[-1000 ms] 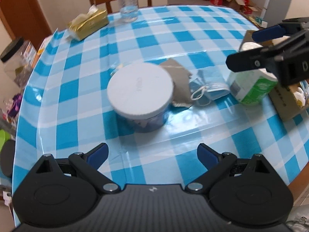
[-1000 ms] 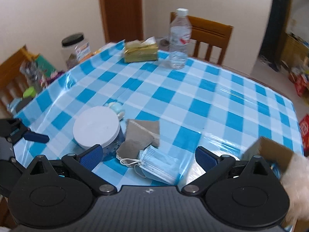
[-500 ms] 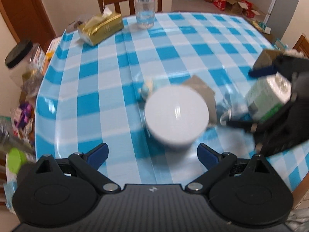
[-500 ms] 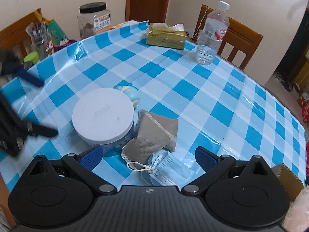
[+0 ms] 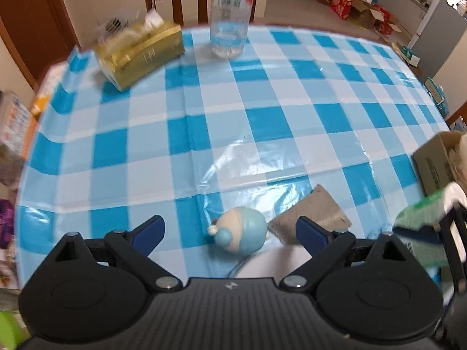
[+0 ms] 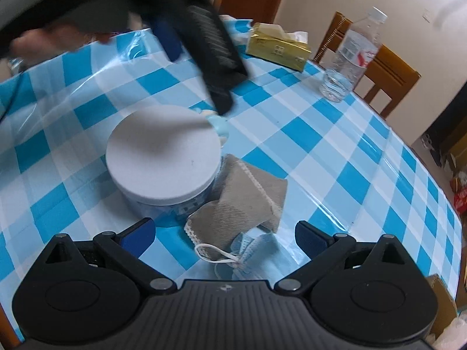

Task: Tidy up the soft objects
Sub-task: 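Grasp the light blue round toy with the left tool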

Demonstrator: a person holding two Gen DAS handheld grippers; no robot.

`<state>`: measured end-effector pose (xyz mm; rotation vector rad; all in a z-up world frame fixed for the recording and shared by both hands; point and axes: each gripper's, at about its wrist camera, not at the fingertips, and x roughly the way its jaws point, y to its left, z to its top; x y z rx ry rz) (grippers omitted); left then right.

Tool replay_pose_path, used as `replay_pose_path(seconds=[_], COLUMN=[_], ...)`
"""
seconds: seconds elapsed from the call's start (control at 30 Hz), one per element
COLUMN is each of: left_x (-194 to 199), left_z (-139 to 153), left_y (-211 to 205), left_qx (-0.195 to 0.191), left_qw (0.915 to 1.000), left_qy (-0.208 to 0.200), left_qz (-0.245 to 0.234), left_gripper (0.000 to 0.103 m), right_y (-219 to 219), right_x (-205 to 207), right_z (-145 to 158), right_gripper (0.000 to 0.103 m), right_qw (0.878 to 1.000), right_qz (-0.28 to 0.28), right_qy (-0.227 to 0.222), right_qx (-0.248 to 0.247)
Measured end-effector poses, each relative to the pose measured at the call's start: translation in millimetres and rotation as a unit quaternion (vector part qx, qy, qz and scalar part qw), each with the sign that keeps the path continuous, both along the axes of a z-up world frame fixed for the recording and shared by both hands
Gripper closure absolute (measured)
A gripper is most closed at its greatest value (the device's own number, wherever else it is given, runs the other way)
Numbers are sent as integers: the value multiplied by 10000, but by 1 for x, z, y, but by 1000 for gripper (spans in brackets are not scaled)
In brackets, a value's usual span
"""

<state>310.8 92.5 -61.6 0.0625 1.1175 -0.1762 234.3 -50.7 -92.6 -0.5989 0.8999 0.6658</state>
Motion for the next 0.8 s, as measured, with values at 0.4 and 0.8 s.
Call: replay_pose_path(seconds=[0.4, 0.8], left_x=[41, 47], left_z=[-55, -65], left_y=[-7, -6], left_qx=[-254, -305], left_qw=[9956, 9940], left_qy=[845, 970], left_qz=[324, 398], left_gripper=[26, 26], right_y=[7, 13], right_x=[10, 24], right_z=[-21, -39], right_gripper=[0, 17], right_qw=[9986, 9965], right_qz=[469, 739], right_qy=[-78, 45], right_qx=[-213, -390])
